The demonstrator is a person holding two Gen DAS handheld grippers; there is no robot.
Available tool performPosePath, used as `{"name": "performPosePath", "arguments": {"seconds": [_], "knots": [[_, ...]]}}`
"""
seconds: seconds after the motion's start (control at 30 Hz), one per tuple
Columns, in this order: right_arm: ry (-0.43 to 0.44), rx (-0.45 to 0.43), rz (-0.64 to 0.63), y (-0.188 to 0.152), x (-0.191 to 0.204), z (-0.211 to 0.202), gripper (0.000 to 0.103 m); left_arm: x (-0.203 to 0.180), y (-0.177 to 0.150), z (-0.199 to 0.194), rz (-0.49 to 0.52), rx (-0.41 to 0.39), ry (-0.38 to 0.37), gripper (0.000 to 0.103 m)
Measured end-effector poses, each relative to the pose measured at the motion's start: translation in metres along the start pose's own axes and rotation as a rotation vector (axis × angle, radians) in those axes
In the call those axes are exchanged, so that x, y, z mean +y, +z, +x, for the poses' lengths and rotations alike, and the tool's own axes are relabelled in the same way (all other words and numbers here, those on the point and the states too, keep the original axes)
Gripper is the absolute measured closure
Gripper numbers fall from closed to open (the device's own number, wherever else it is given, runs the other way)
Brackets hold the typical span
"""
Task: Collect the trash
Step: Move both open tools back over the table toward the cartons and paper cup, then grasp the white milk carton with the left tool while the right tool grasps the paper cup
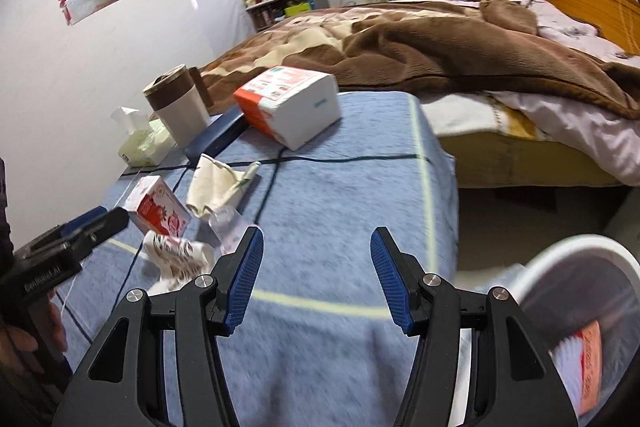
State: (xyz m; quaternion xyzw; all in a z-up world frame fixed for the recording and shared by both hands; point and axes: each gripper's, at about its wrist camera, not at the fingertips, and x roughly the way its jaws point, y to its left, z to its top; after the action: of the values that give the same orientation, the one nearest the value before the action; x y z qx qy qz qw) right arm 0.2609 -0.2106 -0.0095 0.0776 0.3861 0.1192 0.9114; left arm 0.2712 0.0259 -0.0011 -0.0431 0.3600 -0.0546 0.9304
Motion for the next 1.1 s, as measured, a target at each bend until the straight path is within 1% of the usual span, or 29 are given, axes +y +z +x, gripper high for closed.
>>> {"name": "performPosePath", "arguments": {"seconds": [0.13, 0.27, 0.37, 0.43, 0.63, 0.7, 0.73, 0.77, 0.97, 1.03, 1.1], "knots": [[0.025, 0.023, 0.001, 0.011, 0.009, 0.017, 0.045, 0.006, 0.003, 0.020, -0.018, 0.042, -0.009, 0.034], [0.069, 0.045, 0.016, 0.019, 0.016, 0.032, 0.045, 0.009, 0.005, 0.037, -0.009, 0.066, 0.007, 0.035], [0.105, 0.067, 0.025, 0.025, 0.023, 0.045, 0.045, 0.016, 0.006, 0.043, -0.029, 0.054, 0.005, 0.035], [0.119, 0.080, 0.025, 0.029, 0.026, 0.054, 0.045, 0.019, 0.008, 0.048, -0.033, 0.063, 0.010, 0.035], [0.194, 0.163, 0.039, 0.035, 0.035, 0.080, 0.046, 0.030, 0.006, 0.062, -0.049, 0.091, 0.021, 0.035], [0.207, 0.191, 0.030, 0.036, 0.040, 0.088, 0.048, 0.033, 0.006, 0.064, -0.055, 0.091, 0.022, 0.035], [0.208, 0.202, 0.026, 0.035, 0.042, 0.091, 0.054, 0.035, 0.007, 0.064, -0.056, 0.092, 0.021, 0.035], [0.216, 0.218, 0.023, 0.035, 0.044, 0.095, 0.056, 0.035, 0.007, 0.065, -0.054, 0.094, 0.019, 0.036], [0.239, 0.271, 0.030, 0.034, 0.050, 0.111, 0.057, 0.041, 0.009, 0.067, -0.059, 0.089, 0.013, 0.039], [0.234, 0.291, 0.031, 0.033, 0.053, 0.116, 0.057, 0.044, 0.010, 0.069, -0.065, 0.092, 0.011, 0.043], [0.230, 0.303, 0.032, 0.032, 0.054, 0.120, 0.060, 0.045, 0.009, 0.070, -0.069, 0.096, 0.012, 0.044]]}}
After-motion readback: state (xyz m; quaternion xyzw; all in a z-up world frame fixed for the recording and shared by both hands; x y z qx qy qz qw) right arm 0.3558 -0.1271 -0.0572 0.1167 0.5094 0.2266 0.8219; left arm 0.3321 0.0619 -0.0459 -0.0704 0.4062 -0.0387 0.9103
